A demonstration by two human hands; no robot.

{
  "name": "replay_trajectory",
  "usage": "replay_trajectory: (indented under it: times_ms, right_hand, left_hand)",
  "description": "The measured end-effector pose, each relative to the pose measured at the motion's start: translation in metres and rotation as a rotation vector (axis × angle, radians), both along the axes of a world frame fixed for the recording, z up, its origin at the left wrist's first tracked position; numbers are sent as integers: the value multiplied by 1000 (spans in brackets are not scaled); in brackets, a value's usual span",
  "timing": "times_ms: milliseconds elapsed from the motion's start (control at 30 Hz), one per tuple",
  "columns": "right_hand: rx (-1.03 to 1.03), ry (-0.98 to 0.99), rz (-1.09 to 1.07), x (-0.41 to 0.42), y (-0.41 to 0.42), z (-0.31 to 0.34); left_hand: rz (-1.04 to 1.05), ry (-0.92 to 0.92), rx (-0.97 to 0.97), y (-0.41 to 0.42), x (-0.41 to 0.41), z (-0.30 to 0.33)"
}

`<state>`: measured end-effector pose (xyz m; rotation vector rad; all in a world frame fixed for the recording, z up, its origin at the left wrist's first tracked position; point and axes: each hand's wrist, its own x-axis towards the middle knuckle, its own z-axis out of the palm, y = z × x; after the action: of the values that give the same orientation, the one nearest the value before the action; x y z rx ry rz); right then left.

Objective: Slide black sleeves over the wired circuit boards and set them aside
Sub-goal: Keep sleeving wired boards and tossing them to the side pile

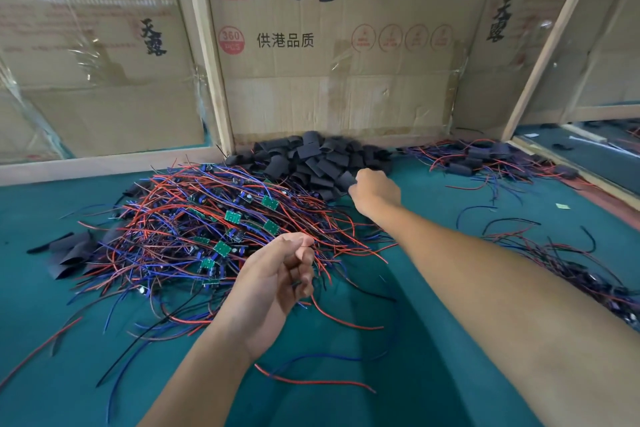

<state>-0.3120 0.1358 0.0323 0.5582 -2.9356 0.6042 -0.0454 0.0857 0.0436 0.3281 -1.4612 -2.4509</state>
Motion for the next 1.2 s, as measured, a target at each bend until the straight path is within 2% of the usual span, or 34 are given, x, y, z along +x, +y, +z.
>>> replay_trajectory:
  times_ms: [100, 167, 300, 367, 400, 467, 600, 733, 833, 900, 1000, 1067, 1200]
  right_hand:
    - [-249, -6, -5, 24, 14, 22]
    - [-421, 5, 128, 55, 26, 33]
    - [-527, -26, 494, 127, 58, 30]
    - [-536, -73, 644, 148, 71, 23]
    - [-576, -105, 691, 153, 76, 19]
    - [-719, -191, 735, 157, 81, 11]
    - [-932, -419, 731, 158, 82, 3]
    - [-1066, -694, 724, 161, 83, -4]
    - [-1122, -804, 705, 164, 81, -6]
    - [-1175, -829, 673, 164, 79, -7]
    - [-1252, -820, 590, 159, 79, -8]
    - [-1253, -779, 566, 155, 80, -9]
    - [-1156, -639, 540, 150, 81, -13]
  left_hand:
    - [79, 25, -4, 0, -3, -4]
    - [163, 25, -53, -3, -6, -8]
    - [381, 5, -537, -10, -7, -16]
    - [417, 25, -772, -12, -5, -18]
    - [418, 23, -852, -13, -4, -19]
    - [368, 29, -887, -15, -3, -19]
    - [216, 24, -860, -13, -4, -18]
    - [227, -22, -925, -16, -3, -18]
    - [244, -24, -957, -16, -1, -16]
    - [304, -74, -1054, -19, 1, -15]
    - [580, -262, -1300, -43, 6, -16]
    - [708, -373, -1339, -63, 12, -19]
    - [689, -547, -1409, -75, 13, -27]
